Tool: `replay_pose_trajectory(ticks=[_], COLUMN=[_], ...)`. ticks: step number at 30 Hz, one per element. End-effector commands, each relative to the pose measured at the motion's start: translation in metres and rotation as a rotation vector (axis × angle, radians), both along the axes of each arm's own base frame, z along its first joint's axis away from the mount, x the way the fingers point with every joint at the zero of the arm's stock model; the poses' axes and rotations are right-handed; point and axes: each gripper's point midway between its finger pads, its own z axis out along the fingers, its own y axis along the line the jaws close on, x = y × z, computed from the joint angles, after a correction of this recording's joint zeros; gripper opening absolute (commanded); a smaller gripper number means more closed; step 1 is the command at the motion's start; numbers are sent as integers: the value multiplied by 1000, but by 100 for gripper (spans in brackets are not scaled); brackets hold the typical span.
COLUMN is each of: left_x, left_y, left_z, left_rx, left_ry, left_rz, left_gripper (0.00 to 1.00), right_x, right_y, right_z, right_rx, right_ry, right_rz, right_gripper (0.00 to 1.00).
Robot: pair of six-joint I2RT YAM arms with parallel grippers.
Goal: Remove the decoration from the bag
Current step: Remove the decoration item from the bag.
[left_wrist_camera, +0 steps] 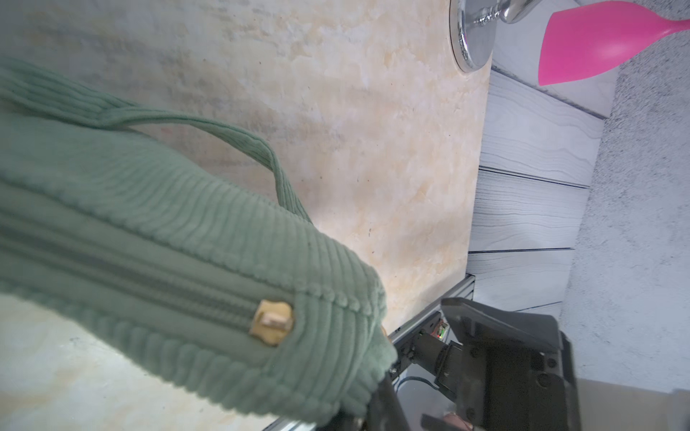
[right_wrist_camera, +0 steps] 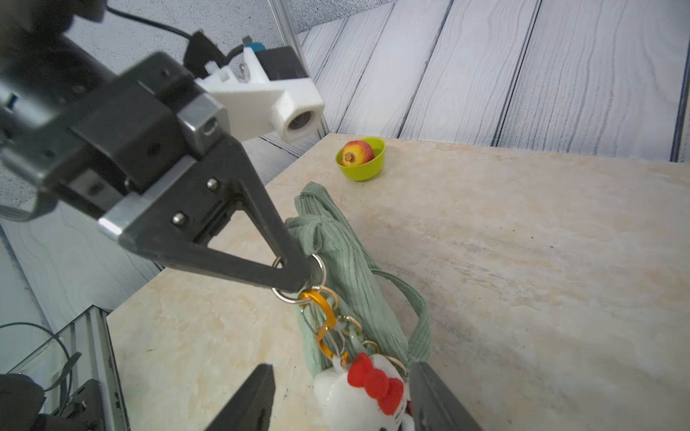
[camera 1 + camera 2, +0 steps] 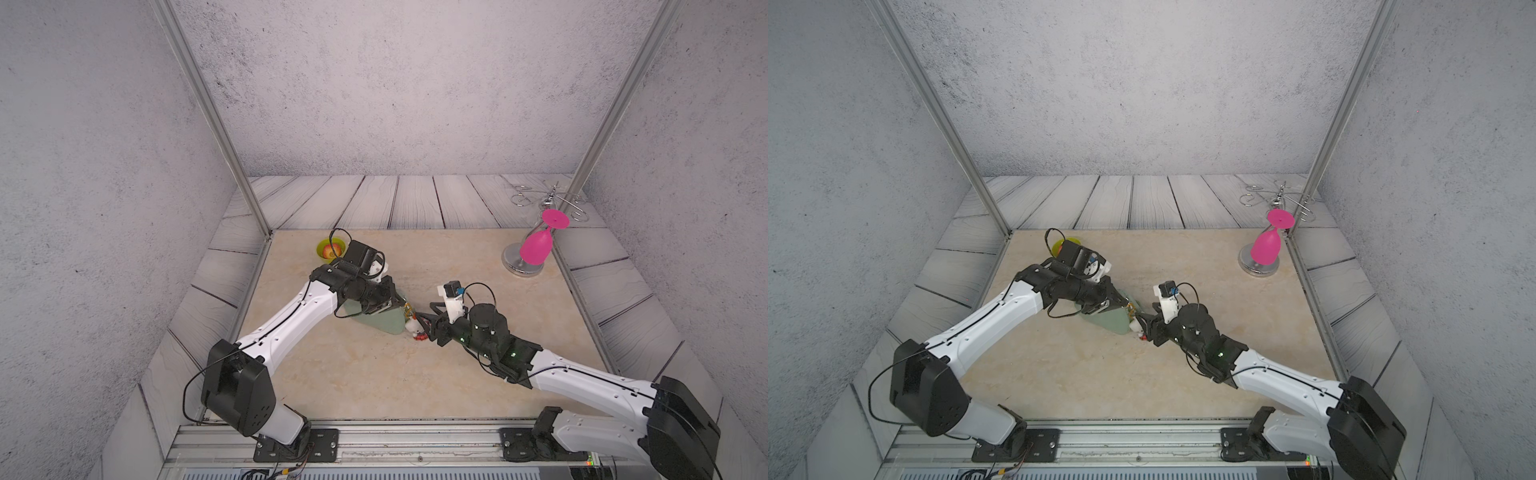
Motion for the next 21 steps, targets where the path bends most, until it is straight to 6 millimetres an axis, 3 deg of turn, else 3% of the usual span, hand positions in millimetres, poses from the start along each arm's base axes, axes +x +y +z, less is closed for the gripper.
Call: replay_pose_trajectory(ticks=[1,10,21], left_x=[-1,1,1], left_y=[-4,-10,-12], left_z=[20,20,20], left_rx=[-91,-145,-178], left_ry=[24,107,144], left_rz=[23,72,107], left_gripper=[0,0,0], right_x=[0,3,16], right_y=[1,2,7], right_z=[-3,-10,-6], right_rx=[-30,-144,-196], right_ry=[-35,-142,-285], right_rz=[2,-52,-177], right_gripper=[64,71,68])
